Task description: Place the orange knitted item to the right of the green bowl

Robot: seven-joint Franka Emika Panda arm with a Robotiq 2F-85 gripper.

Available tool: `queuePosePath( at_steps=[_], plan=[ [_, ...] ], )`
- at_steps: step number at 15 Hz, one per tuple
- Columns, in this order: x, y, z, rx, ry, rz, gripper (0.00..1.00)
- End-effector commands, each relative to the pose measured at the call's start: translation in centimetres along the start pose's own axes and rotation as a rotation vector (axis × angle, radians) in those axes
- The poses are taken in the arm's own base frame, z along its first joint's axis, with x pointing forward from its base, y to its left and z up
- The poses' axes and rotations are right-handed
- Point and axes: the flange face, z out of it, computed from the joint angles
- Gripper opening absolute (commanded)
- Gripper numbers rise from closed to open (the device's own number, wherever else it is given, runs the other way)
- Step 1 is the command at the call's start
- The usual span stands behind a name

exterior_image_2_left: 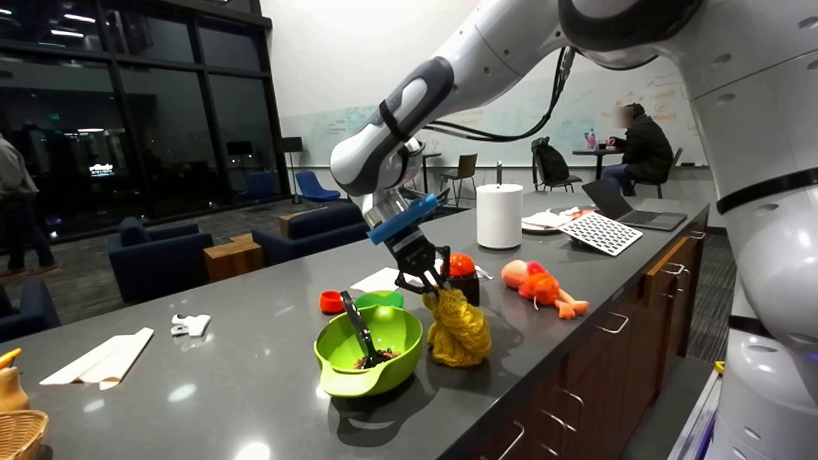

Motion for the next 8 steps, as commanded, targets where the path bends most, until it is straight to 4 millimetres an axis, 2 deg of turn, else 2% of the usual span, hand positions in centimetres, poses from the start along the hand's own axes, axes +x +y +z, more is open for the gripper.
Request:
queuePosePath(
  at_steps=[1,8],
  plan=[
    [0.9,-0.7,-0.2,0.053,-0.035,-0.033,0.02],
    [2.0,-1.2,1.8,0.2,-0.073,0.017,0.02]
  ],
)
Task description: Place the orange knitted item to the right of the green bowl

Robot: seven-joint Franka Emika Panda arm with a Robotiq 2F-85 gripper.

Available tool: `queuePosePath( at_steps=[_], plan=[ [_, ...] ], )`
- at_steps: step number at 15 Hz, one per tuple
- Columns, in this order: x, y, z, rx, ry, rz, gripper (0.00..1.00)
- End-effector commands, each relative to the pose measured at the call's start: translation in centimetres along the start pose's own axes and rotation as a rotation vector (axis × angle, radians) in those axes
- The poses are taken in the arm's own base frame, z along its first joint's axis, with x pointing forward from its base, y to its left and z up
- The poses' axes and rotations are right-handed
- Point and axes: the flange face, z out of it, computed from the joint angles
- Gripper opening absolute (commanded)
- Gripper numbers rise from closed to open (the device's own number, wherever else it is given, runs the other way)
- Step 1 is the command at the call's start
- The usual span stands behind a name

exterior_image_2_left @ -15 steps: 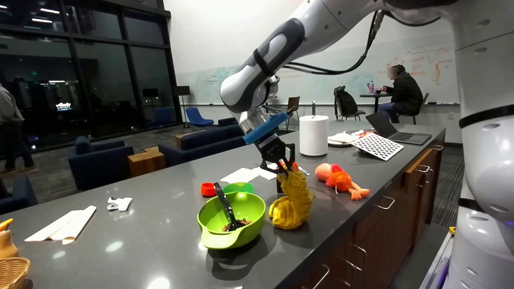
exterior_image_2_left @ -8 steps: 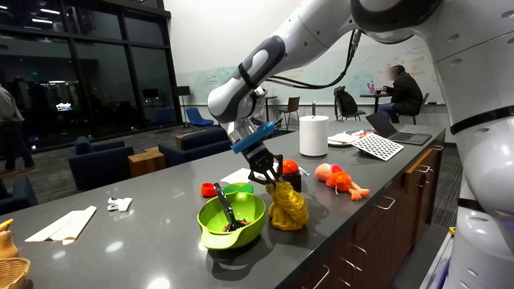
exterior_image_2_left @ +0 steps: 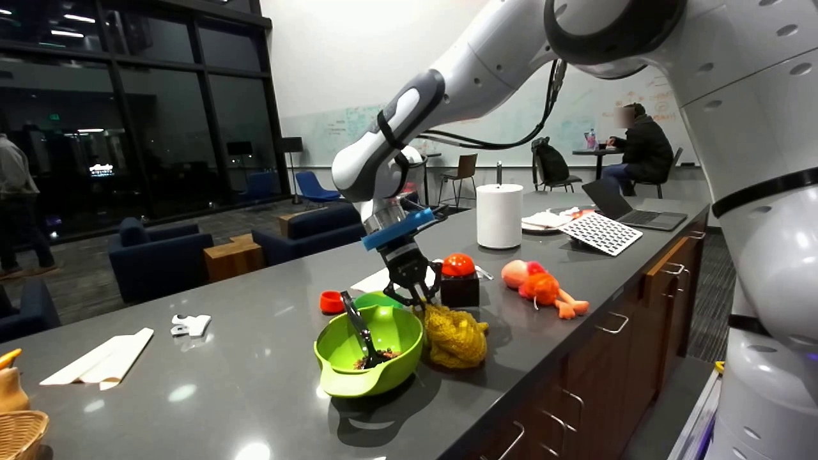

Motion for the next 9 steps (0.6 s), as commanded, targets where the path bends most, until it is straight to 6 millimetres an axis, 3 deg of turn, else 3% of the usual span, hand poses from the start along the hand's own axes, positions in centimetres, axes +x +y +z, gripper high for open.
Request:
queuePosePath(
  at_steps=[1,9],
  plan=[
    [0.7,0.7,0.9,0.088,-0.01,0.041,0.02],
    [2.1,3.7,3.3,0.18,-0.002,0.162,0.02]
  ],
)
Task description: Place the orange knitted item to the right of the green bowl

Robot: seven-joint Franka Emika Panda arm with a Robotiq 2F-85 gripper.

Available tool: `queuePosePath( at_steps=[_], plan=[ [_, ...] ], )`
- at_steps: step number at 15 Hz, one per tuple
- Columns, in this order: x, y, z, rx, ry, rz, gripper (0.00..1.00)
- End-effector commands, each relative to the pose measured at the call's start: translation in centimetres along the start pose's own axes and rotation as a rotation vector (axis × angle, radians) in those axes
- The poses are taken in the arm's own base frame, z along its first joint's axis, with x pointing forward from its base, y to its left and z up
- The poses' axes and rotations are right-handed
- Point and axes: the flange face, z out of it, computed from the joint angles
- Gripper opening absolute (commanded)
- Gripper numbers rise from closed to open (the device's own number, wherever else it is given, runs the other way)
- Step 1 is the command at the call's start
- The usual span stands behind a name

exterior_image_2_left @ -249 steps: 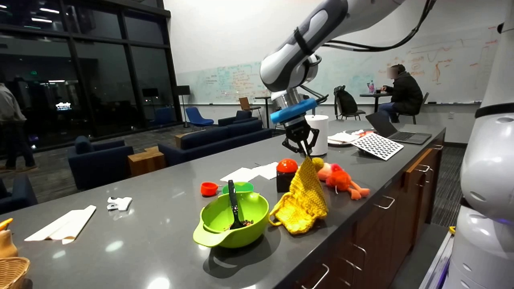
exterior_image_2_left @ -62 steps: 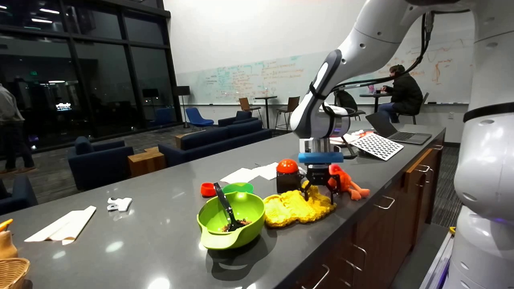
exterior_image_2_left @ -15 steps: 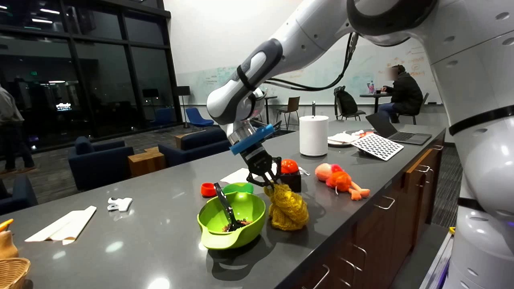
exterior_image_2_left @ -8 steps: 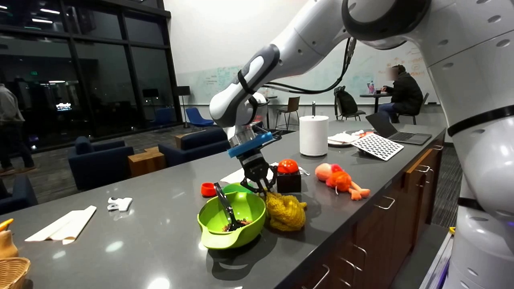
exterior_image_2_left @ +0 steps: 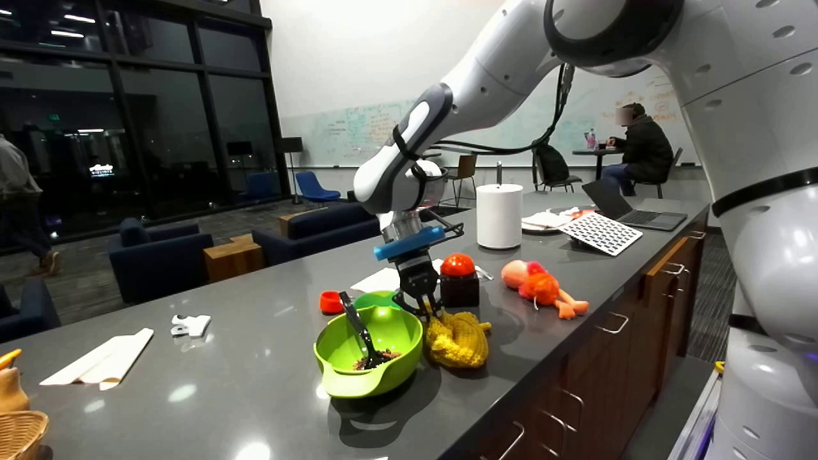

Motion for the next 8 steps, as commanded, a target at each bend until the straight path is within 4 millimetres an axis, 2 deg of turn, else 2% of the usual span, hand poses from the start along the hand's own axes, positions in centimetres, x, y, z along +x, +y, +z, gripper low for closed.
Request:
queuePosePath(
  at_steps=[1,8],
  plan=[
    [-0.7,2.0,0.5,0.058,0.004,0.062,0.02],
    [-0.6,3.7,1.9,0.113,0.079,0.135,0.02]
  ],
)
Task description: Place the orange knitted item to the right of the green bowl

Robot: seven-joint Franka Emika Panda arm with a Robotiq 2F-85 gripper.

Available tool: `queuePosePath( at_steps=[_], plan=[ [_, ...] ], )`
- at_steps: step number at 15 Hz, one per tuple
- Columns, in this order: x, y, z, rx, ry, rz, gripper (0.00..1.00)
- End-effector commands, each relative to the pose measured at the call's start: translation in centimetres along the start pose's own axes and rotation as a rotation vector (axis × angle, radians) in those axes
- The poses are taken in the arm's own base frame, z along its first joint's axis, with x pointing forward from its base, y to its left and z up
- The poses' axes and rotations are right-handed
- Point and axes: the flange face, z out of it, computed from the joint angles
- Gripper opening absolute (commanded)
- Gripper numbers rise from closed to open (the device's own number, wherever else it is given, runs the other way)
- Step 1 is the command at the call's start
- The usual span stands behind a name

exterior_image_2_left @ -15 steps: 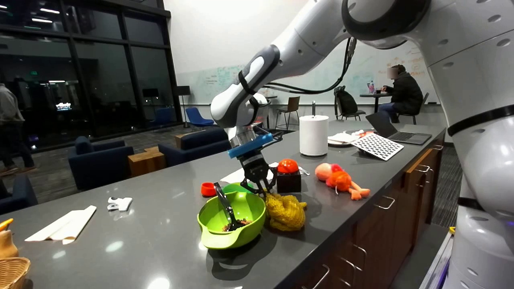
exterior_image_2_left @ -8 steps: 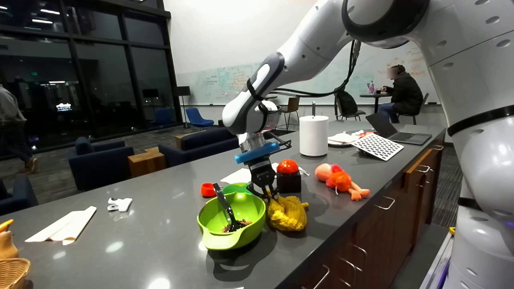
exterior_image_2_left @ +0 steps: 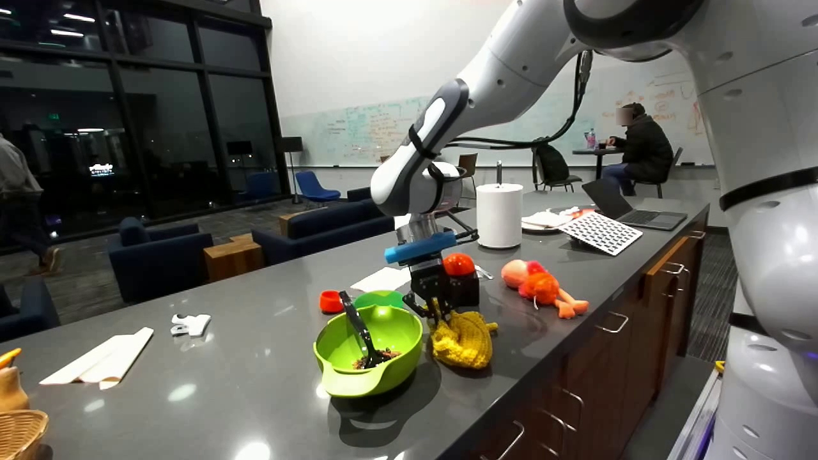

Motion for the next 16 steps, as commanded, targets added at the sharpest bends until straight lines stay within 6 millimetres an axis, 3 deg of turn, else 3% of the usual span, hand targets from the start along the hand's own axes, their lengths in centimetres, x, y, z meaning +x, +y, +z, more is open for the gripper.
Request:
queuePosePath(
  at_steps=[1,9,10,12,16],
  plan=[
    [-0.3,1.4,0.8,0.049,0.049,0.031,0.02],
    [-0.1,1.0,1.2,0.076,0.128,0.006,0.02],
    [-0.2,1.0,1.0,0.075,0.137,0.003,0.35],
    [-0.1,0.9,0.3,0.069,0.162,-0.008,0.4],
    [0.2,0.7,-1.4,0.05,0.237,-0.034,0.65]
  ],
)
